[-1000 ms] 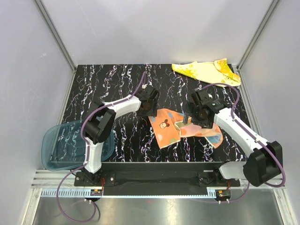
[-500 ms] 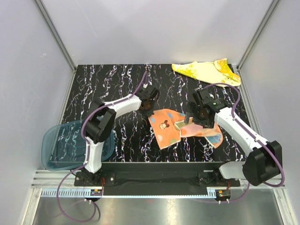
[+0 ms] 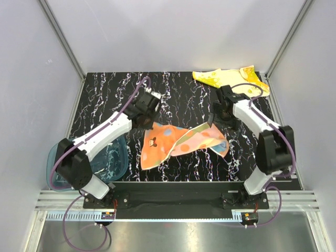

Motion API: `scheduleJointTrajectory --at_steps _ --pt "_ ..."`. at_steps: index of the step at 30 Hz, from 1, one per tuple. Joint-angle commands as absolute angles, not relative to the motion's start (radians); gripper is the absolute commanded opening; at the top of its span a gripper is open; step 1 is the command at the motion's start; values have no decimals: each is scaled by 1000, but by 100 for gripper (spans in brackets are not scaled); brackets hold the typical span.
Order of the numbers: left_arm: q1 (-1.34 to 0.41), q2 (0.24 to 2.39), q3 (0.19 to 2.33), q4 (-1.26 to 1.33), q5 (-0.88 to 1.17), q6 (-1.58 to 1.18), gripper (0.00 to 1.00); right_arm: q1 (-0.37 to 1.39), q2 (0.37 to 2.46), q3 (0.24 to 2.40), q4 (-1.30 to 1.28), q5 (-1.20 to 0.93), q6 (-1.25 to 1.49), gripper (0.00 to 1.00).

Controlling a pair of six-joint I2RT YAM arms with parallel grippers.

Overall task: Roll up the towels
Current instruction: Flatten the towel

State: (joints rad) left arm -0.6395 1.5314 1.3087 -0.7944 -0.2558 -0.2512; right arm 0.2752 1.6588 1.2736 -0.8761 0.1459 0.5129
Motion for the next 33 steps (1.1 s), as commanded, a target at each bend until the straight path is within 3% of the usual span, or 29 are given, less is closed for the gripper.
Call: scheduleJointTrajectory --at_steps 1,12,20,24,30,31,33 --pt "-637 1565 1224 -805 -307 -179 0 268 1785 1408 -854 181 480 98" --pt "-634 1595 1227 -815 -373 -199 0 267 2126 1738 -931 133 453 89" --pt "-621 1582 1230 -824 -376 -204 0 304 2213 1767 -963 196 451 74" --pt "-604 1569 1223 -821 -367 -204 0 308 2237 1737 -951 193 462 47" --pt "-595 1565 1218 -821 -367 -206 0 308 2237 1721 -942 178 459 18" --pt "-594 1563 1216 -819 -367 -206 0 310 2232 1726 -945 179 459 7" --pt "-594 1560 1213 -819 -373 -207 0 308 2211 1739 -963 187 456 0"
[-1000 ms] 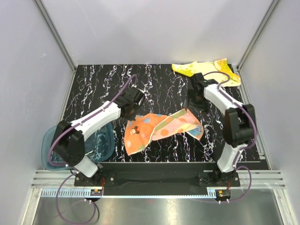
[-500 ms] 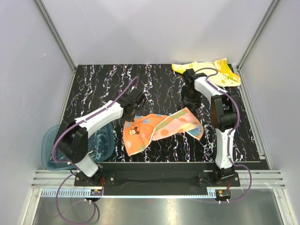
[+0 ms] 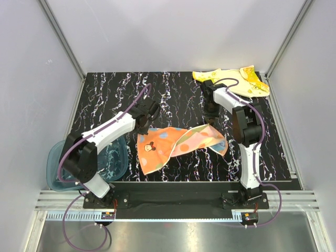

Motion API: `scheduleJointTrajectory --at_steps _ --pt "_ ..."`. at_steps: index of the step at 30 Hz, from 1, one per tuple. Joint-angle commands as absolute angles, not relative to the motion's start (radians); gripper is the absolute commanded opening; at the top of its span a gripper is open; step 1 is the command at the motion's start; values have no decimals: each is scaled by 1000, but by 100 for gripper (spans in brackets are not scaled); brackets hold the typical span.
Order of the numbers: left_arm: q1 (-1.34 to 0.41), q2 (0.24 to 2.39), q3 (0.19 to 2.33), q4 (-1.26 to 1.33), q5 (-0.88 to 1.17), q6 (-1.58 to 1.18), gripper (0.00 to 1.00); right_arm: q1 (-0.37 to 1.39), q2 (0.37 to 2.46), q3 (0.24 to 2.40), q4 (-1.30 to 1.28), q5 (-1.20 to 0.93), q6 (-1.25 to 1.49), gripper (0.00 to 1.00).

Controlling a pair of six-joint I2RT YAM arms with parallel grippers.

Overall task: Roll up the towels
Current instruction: Flatten the towel

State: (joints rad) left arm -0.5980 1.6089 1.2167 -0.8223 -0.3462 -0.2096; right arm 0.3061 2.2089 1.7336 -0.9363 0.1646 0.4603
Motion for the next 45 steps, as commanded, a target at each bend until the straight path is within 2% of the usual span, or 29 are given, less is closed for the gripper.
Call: scheduleJointTrajectory --at_steps 1,7,13,20,21,22,24,25,28,32,34,37,38,45 --pt "-594 1562 1213 -819 -376 -207 0 310 2200 1749 -974 192 453 0" --pt "-591 1566 1209 -824 -390 -213 0 388 1993 1712 -1002 181 405 0" --pt "-584 1574 1207 -830 -399 -219 0 610 1599 1369 -989 196 512 0" --pt "-566 1569 1212 -838 -402 -222 0 822 1337 1010 -1031 127 800 6" --pt "-563 1568 1210 -838 -402 -224 0 877 1316 976 -1037 126 836 14" --pt "-560 1563 1209 -835 -400 -224 0 896 1298 916 -1045 115 909 41" --pt "-552 1559 1210 -836 -396 -224 0 954 1246 873 -1054 101 968 63" --pt "-551 1559 1210 -836 -394 -224 0 963 1220 855 -1064 119 1021 77" --pt "-548 1557 1212 -838 -391 -225 0 971 1171 873 -1103 181 1063 89" --pt "-549 1551 1201 -833 -387 -227 0 962 1092 954 -1170 349 1138 98" --pt "-548 1546 1198 -833 -382 -229 0 925 1060 985 -1172 397 1138 98" --pt "-548 1543 1193 -831 -376 -229 0 761 1074 982 -1097 315 1014 98" --pt "-548 1543 1193 -831 -374 -229 0 658 1087 977 -1044 283 974 98" --pt "-548 1537 1184 -827 -377 -229 0 337 1255 934 -895 122 734 85"
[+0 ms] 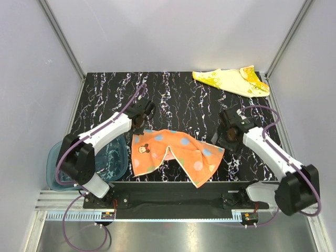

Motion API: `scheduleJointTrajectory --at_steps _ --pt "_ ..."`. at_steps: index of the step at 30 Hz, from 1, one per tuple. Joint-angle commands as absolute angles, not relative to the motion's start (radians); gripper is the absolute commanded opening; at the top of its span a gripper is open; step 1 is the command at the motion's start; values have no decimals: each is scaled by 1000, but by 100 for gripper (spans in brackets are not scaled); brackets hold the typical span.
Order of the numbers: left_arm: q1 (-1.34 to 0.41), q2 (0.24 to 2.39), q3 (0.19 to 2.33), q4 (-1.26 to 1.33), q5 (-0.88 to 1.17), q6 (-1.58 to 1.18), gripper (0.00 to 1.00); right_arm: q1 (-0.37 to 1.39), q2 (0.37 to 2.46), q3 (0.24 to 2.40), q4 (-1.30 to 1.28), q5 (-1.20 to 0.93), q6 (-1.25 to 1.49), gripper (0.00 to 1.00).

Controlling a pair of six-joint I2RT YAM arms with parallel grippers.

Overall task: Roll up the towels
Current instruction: Flatten the towel

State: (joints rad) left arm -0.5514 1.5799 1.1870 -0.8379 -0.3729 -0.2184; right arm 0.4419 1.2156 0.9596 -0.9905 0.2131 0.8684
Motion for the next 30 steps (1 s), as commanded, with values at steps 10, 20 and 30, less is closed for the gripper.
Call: scheduleJointTrajectory --at_steps 10,20,30 --pt "-549 1548 1186 -827 -377 -229 0 199 1512 874 -698 -24 667 66" --pt "-548 1549 1187 -828 -382 -227 0 199 1612 858 -635 -5 652 53" --pt "-549 1554 1186 -828 -380 -227 0 199 1657 860 -606 -6 640 15"
